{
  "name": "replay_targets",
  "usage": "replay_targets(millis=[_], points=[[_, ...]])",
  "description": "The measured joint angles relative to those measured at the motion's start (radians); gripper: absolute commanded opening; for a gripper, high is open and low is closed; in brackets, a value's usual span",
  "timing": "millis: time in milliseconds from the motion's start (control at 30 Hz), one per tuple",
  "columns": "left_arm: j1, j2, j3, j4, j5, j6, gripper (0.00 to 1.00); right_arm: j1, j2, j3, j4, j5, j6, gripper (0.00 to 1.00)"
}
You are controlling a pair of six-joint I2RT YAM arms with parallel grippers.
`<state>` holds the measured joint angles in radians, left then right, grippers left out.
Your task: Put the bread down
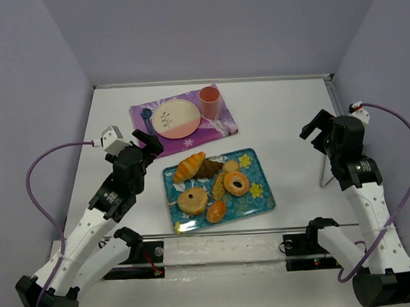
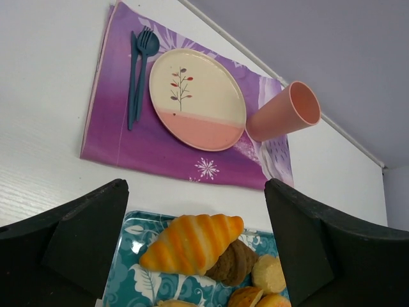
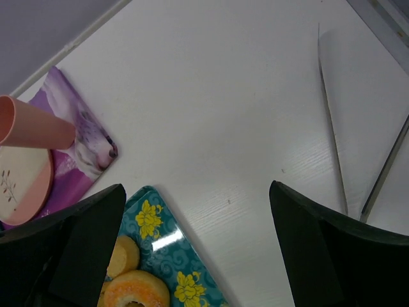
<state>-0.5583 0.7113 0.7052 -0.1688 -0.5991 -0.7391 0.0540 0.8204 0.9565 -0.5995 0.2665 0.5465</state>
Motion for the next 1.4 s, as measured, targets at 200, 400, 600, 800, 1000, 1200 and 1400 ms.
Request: replay_targets(millis=[200, 400, 600, 800, 1000, 1200, 1400], points=[[0.0, 0.0, 0.0, 0.009, 0.0, 0.002, 0.99, 0.0, 0.022, -0.007, 0.0, 0.009, -0.004, 1.0], [0.0, 0.0, -0.002, 0.036, 0.004, 0.014, 0.99, -0.01, 0.155, -0.006, -0.018, 0.09, 0.013, 1.0], [0.0, 0.021, -0.028, 0.099, 0.032, 0.029, 0.99, -0.229, 0.334, 0.018, -0.106, 0.091, 0.013, 1.0], [0.004, 0.089, -0.039, 0.163, 0.076, 0.045, 0.99, -0.341, 0.4, 0.016, -0.14, 0.064, 0.008, 1.0], [0.005, 0.119, -0.039, 0.209, 0.086, 0.068, 0.99, -0.372, 0.555, 0.009, -0.138, 0.066, 0.01, 1.0], [0.029, 0.121, -0.039, 0.254, 0.089, 0.08, 0.99, -0.383, 0.679, -0.014, -0.132, 0.074, 0.011, 1.0], [0.063, 0.142, -0.039, 0.27, 0.101, 0.081, 0.99, -0.385, 0.714, -0.022, -0.128, 0.082, 0.011, 1.0]])
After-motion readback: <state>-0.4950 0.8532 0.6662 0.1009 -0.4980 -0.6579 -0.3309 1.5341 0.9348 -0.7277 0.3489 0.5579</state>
